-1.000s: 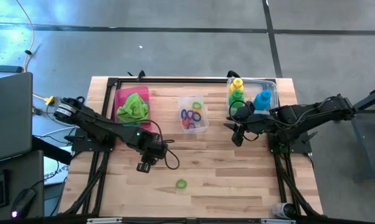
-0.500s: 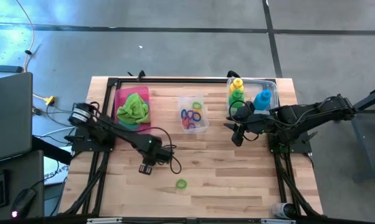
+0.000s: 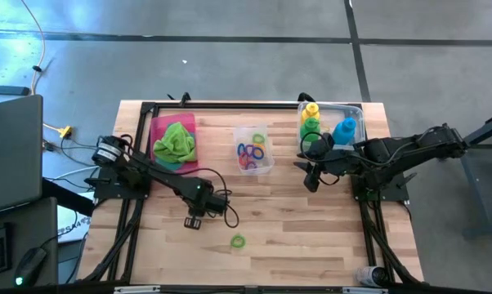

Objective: Pick & Place Sports Items
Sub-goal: Put the black spring keychain into the left transparent bin

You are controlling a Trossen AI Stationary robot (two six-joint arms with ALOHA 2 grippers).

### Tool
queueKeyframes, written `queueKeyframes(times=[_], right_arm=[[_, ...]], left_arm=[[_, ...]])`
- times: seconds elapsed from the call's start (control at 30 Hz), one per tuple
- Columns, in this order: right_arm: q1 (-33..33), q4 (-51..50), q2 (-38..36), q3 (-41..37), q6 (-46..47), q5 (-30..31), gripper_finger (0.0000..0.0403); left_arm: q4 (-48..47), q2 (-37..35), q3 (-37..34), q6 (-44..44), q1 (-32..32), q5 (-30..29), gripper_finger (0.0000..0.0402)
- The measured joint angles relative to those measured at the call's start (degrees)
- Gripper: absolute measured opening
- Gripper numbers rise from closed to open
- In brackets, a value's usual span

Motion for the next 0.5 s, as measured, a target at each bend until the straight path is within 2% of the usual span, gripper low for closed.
queueKeyframes(times=[0.13, 0.33, 0.5], right_arm=[[-0.01, 0.0, 0.0, 0.02, 0.0, 0.0, 0.0128], [-0.01, -0.02, 0.0, 0.01, -0.02, 0.0, 0.0128], [-0.01, -0.02, 0.0, 0.01, -0.02, 0.0, 0.0128]], left_arm=[[-0.01, -0.13, -0.03, -0.21, -0.57, 0.06, 0.0014], [-0.54, -1.24, -0.12, -0.31, -2.07, -0.79, 0.0015], [-1.35, -5.3, -0.33, -2.76, -2.15, 1.05, 0.0005]])
